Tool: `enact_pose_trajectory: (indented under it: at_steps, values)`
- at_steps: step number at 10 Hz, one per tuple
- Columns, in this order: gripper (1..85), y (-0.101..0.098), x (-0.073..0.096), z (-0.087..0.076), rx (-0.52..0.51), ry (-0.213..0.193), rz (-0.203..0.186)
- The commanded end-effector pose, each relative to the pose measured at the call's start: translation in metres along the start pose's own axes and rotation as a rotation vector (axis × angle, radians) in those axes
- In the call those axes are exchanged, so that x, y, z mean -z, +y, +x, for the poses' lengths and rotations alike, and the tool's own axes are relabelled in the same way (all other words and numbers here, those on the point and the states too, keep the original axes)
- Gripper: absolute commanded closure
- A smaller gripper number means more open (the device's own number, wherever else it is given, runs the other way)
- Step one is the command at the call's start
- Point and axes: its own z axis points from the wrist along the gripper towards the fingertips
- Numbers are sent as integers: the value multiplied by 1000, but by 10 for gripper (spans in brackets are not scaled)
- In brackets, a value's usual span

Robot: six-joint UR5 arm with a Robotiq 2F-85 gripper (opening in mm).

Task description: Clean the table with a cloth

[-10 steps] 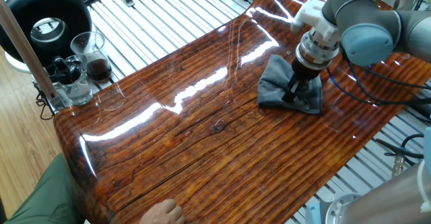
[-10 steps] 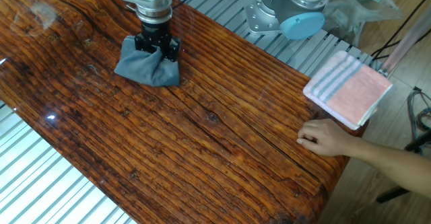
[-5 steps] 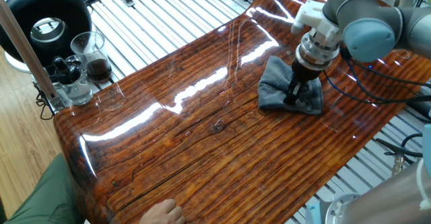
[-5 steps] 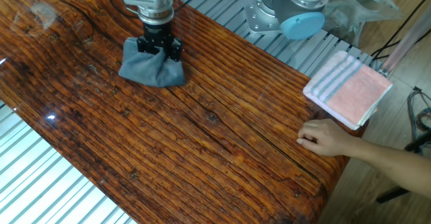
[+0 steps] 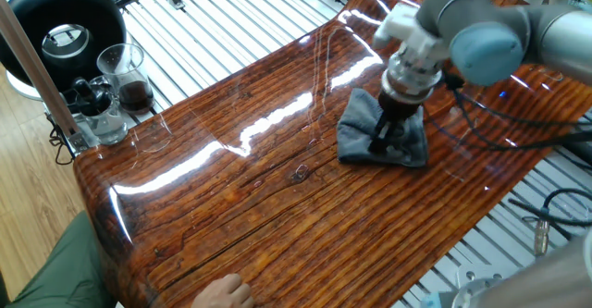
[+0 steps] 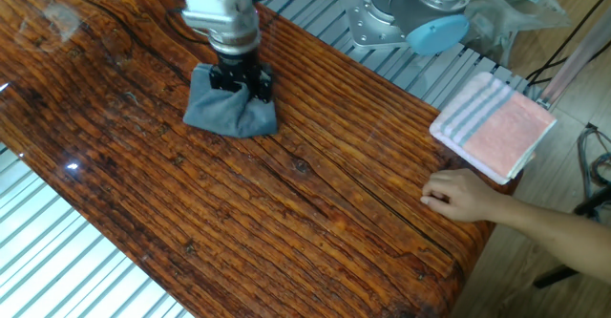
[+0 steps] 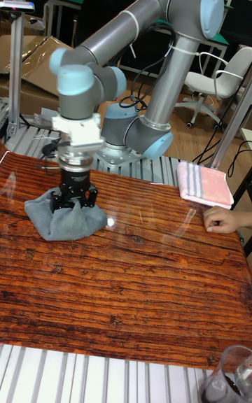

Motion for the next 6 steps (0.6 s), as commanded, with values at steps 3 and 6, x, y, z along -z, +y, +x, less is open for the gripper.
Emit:
enact_pose_trajectory:
  at_steps: [3,6]
  values:
    - [847,49,-7,-31,-79,-12,24]
    - [847,85,-13,-45,-140,-15,53]
